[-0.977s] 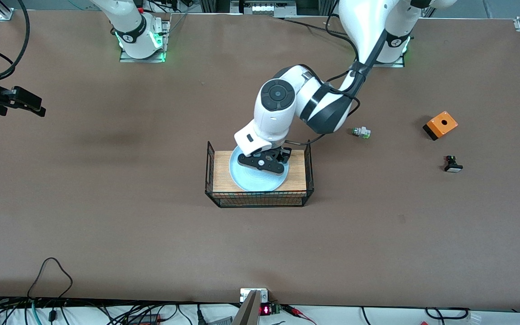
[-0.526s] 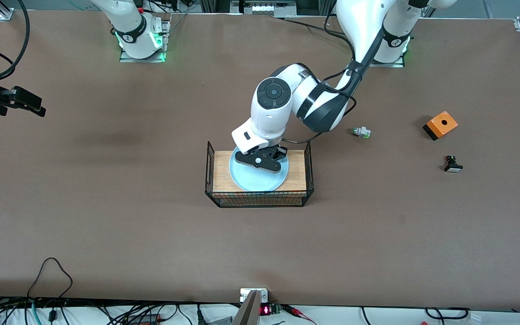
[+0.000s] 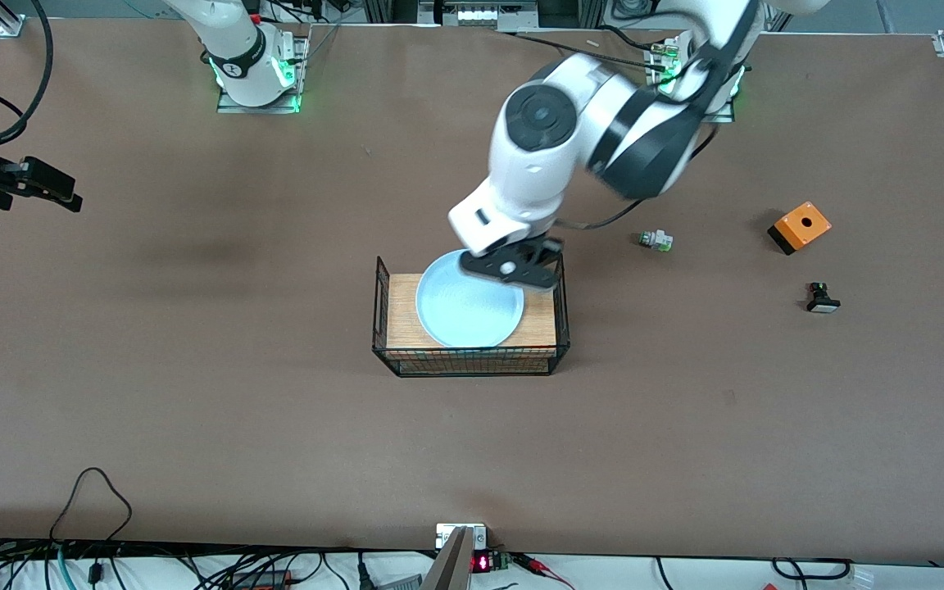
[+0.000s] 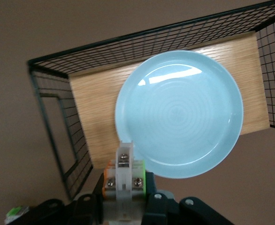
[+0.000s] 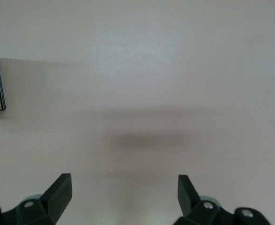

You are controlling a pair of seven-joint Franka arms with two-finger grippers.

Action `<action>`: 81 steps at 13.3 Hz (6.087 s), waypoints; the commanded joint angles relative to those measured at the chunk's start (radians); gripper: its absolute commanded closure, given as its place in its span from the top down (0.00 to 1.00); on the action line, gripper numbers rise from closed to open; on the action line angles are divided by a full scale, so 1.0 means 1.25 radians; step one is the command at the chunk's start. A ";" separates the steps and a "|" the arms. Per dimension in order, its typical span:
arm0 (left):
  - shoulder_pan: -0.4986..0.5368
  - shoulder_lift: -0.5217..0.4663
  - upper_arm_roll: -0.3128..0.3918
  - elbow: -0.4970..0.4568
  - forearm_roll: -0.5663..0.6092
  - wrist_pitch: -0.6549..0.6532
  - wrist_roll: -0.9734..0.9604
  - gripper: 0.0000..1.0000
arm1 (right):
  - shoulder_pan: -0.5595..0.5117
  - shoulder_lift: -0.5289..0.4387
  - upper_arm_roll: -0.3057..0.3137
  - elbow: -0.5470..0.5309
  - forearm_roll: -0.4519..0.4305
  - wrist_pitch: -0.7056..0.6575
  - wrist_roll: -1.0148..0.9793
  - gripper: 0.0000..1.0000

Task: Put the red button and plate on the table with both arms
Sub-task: 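Lift the white button off the plate and carry it beside the orange box, then lower the button onto the table while the right gripper reaches the plate, then grasp the plate rim with the right gripper while the left gripper withdraws, then lift the blue plate out of the basket with the right gripper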

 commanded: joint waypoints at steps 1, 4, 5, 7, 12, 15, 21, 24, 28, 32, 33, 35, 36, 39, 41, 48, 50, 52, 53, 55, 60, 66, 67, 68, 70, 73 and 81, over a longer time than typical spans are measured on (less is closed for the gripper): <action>0.062 -0.066 -0.004 -0.019 0.013 -0.109 0.098 0.15 | 0.000 0.010 0.003 0.022 0.003 -0.004 -0.005 1.00; 0.181 -0.073 -0.004 -0.030 0.013 -0.216 0.248 0.19 | -0.002 0.009 0.003 0.021 0.003 -0.011 -0.006 1.00; 0.224 -0.070 -0.005 -0.034 0.012 -0.218 0.299 0.19 | -0.002 0.009 0.003 0.020 0.003 -0.014 -0.012 1.00; 0.301 -0.055 -0.005 -0.058 0.013 -0.212 0.401 0.19 | 0.003 0.006 0.004 0.021 0.005 -0.033 -0.001 1.00; 0.441 -0.030 -0.004 -0.222 0.061 -0.026 0.577 0.20 | 0.057 0.003 0.126 0.090 0.118 -0.097 0.433 1.00; 0.499 -0.024 -0.004 -0.360 0.084 0.196 0.685 0.20 | 0.125 0.040 0.244 0.105 0.109 -0.053 0.766 1.00; 0.565 0.036 -0.004 -0.490 0.114 0.471 0.741 0.21 | 0.272 0.158 0.262 0.107 0.111 0.169 1.080 1.00; 0.591 0.087 -0.004 -0.492 0.114 0.536 0.783 0.21 | 0.325 0.232 0.260 0.107 0.106 0.288 1.202 1.00; 0.591 0.078 -0.009 -0.487 0.114 0.510 0.780 1.00 | 0.340 0.310 0.260 0.107 0.105 0.332 1.222 1.00; 0.561 -0.004 -0.018 -0.437 0.113 0.346 0.770 1.00 | 0.336 0.376 0.259 0.106 0.105 0.336 1.217 1.00; 0.552 -0.009 -0.021 -0.400 0.112 0.284 0.768 1.00 | 0.337 0.383 0.259 0.106 0.105 0.339 1.220 1.00; 0.550 -0.014 -0.039 -0.299 0.106 0.131 0.752 1.00 | 0.336 0.396 0.259 0.107 0.108 0.372 1.223 1.00; 0.548 -0.022 -0.055 -0.244 0.105 0.044 0.724 1.00 | 0.336 0.403 0.258 0.106 0.108 0.395 1.224 1.00; 0.547 -0.034 -0.122 -0.114 0.114 -0.176 0.596 1.00 | 0.335 0.436 0.257 0.107 0.106 0.418 1.225 1.00; 0.546 -0.039 -0.172 -0.057 0.116 -0.264 0.486 1.00 | 0.337 0.446 0.257 0.106 0.105 0.440 1.225 0.99; 0.482 -0.372 -0.043 -0.340 0.075 -0.070 0.353 1.00 | 0.335 0.456 0.257 0.106 0.103 0.461 1.221 0.32; 0.478 -0.439 -0.027 -0.456 0.078 0.039 0.360 1.00 | 0.336 0.464 0.257 0.105 0.101 0.461 1.207 0.17; 0.489 -0.434 -0.029 -0.438 0.071 -0.002 0.364 1.00 | 0.337 0.468 0.257 0.105 0.101 0.465 1.206 0.08; 0.488 -0.433 -0.029 -0.433 0.071 -0.003 0.363 1.00 | 0.337 0.467 0.257 0.105 0.101 0.465 1.198 0.00; 0.488 -0.432 -0.034 -0.429 0.070 -0.002 0.363 1.00 | 0.330 0.466 0.257 0.107 0.101 0.464 1.162 0.00; 0.488 -0.430 -0.036 -0.427 0.068 -0.008 0.364 1.00 | 0.326 0.390 0.257 0.110 0.114 0.419 1.145 0.00; 0.489 -0.433 -0.036 -0.428 0.068 -0.019 0.364 1.00 | 0.297 0.289 0.252 0.141 0.132 0.259 1.133 0.00; 0.488 -0.432 -0.036 -0.427 0.068 -0.024 0.364 1.00 | 0.270 0.289 0.253 0.172 0.132 0.210 1.103 0.00; 0.488 -0.432 -0.036 -0.427 0.068 -0.027 0.364 1.00 | 0.247 0.289 0.252 0.198 0.132 0.176 1.059 0.00; 0.488 -0.432 -0.037 -0.425 0.068 -0.028 0.364 1.00 | 0.193 0.288 0.252 0.249 0.132 0.097 0.975 0.00; 0.488 -0.432 -0.037 -0.417 0.068 -0.030 0.363 1.00 | 0.098 0.288 0.252 0.306 0.132 -0.006 0.777 0.00; 0.487 -0.423 -0.036 -0.404 0.070 -0.035 0.365 1.00 | -0.142 0.288 0.247 0.232 0.097 -0.092 0.185 0.00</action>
